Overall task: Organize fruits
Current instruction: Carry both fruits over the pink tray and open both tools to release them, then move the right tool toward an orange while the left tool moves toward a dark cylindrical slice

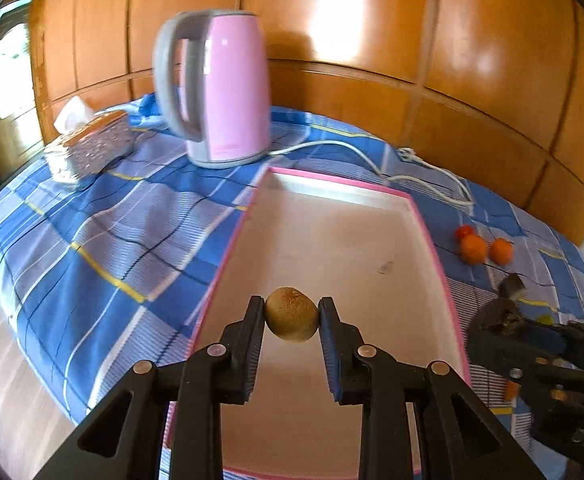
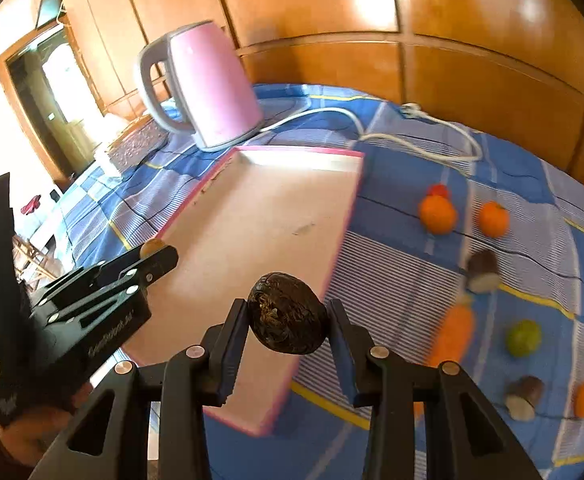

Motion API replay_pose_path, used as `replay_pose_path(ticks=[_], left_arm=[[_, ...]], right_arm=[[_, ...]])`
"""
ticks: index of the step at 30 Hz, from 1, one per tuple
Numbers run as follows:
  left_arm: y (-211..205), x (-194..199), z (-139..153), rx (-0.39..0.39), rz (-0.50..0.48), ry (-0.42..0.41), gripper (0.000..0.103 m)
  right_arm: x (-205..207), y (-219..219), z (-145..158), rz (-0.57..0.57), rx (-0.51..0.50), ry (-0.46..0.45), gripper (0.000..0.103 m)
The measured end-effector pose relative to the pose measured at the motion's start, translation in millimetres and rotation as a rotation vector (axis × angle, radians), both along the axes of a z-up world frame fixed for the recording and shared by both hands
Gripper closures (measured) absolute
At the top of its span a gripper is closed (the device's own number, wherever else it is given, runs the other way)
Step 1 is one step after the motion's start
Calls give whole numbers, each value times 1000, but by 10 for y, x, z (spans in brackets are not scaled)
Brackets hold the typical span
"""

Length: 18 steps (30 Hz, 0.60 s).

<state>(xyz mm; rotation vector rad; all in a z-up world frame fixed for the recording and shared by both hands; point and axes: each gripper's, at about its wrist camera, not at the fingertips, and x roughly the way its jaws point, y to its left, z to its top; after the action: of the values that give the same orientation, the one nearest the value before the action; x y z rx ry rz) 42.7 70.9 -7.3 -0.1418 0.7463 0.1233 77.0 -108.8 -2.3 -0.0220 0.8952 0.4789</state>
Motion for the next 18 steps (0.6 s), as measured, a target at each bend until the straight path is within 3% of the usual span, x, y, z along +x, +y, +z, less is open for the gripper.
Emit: replay_pose_path(ticks=[4, 8, 10, 18], left_arm=[[91, -20, 3, 9, 33, -8, 71], [159, -91, 19, 0, 66, -25, 54], [167, -102, 19, -4, 72, -26, 53], [143, -193, 81, -35, 75, -60, 48]], right_arm=[[52, 211, -82, 17, -13, 12, 62], [11, 288, -123, 10, -39, 0, 56], [-22, 293, -117, 4, -51, -12, 50], [-235, 188, 84, -93, -127, -141, 49]])
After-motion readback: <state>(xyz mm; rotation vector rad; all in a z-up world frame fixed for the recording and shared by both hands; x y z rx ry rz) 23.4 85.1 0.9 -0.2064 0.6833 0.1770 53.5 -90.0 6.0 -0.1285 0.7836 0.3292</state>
